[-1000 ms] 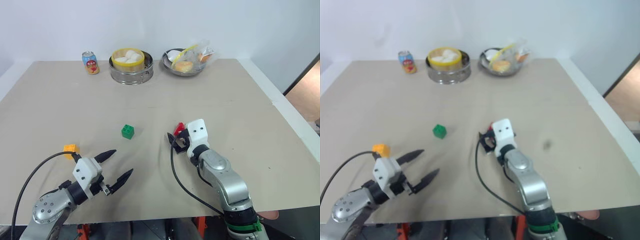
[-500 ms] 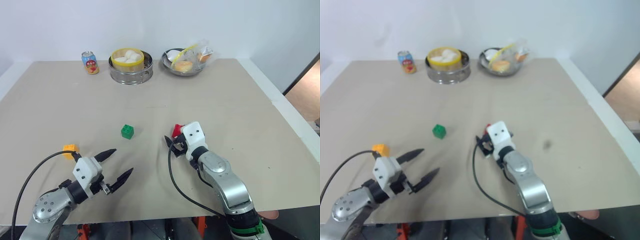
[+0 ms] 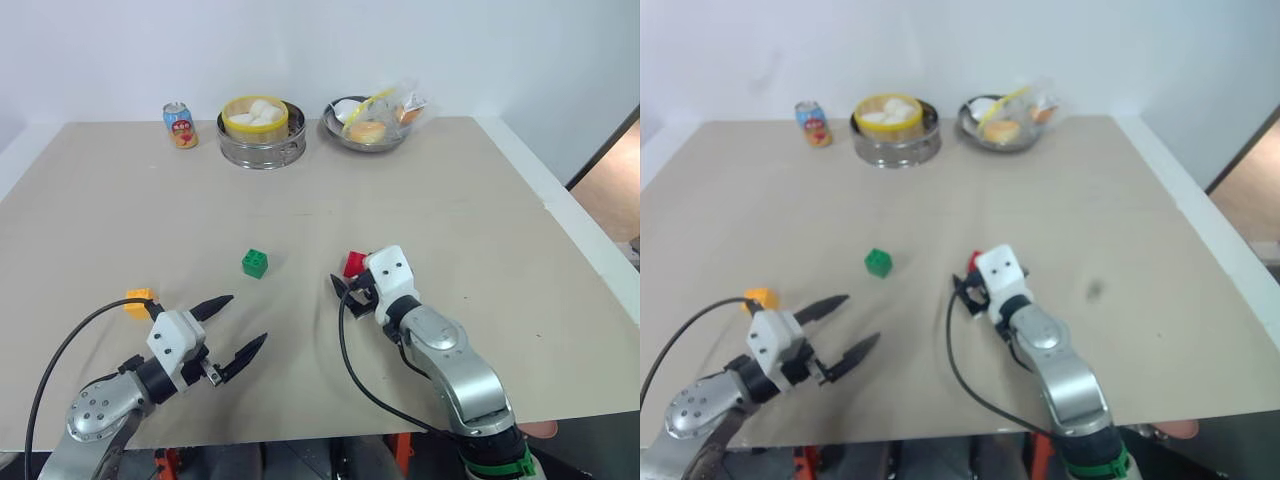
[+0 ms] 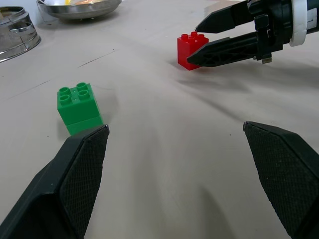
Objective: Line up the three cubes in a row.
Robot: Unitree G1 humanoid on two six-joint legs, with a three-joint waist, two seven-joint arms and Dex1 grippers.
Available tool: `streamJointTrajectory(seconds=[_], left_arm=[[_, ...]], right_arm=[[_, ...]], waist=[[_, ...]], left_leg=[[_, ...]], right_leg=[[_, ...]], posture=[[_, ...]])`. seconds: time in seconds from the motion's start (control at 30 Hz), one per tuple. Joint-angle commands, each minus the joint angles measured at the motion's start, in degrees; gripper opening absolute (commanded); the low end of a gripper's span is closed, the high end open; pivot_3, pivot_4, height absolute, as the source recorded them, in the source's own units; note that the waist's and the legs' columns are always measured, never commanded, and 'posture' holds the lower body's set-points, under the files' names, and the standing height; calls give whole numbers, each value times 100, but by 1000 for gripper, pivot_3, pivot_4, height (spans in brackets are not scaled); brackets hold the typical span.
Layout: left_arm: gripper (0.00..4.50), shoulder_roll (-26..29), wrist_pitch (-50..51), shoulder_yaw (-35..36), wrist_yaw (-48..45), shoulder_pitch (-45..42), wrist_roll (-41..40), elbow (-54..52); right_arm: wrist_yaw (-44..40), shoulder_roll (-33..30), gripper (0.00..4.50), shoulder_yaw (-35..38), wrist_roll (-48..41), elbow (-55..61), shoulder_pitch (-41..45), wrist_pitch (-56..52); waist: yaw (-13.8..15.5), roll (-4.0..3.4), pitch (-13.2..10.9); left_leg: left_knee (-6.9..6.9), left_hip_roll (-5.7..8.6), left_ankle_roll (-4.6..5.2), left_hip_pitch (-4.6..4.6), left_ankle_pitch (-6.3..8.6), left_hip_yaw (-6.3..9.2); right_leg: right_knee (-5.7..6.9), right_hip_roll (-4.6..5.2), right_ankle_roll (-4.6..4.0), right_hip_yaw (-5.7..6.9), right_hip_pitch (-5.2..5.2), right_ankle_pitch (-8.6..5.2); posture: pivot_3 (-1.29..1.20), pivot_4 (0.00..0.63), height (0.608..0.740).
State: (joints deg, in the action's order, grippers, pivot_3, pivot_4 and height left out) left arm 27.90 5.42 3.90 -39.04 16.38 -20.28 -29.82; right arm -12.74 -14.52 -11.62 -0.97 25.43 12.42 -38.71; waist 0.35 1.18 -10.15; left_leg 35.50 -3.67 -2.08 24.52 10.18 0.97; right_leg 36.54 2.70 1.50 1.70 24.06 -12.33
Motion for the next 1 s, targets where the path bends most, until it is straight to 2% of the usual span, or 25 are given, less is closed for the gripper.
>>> streamJointTrajectory(seconds=[0.03,0.2,0.57,1.0], left_arm=[[4459,28,14,1,32,-33,-23,-165],[4459,28,53,-6,39,-66,-27,-165],[4459,10,80,-19,84,-49,31,-181],[4459,16,-20,-43,92,39,43,-116]], right_arm=[[2,52,4500,155,-56,319,57,-34],[86,226,4500,335,-153,219,160,-238],[69,445,4500,225,-191,-50,335,-345],[128,502,4500,308,-138,-468,417,-295]], waist=[[0,0,0],[0,0,0],[-1,0,0],[-1,0,0]], left_leg=[[0,0,0,1,0,0],[0,-1,0,1,0,1],[0,-2,0,3,0,-1],[0,-2,0,3,0,-2]], right_leg=[[0,0,0,0,1,0],[0,-3,0,-1,2,0],[2,-5,-1,-5,5,1],[6,-5,-1,-7,8,1]], posture=[[0,150,740],[0,150,740],[0,150,740],[0,150,740]])
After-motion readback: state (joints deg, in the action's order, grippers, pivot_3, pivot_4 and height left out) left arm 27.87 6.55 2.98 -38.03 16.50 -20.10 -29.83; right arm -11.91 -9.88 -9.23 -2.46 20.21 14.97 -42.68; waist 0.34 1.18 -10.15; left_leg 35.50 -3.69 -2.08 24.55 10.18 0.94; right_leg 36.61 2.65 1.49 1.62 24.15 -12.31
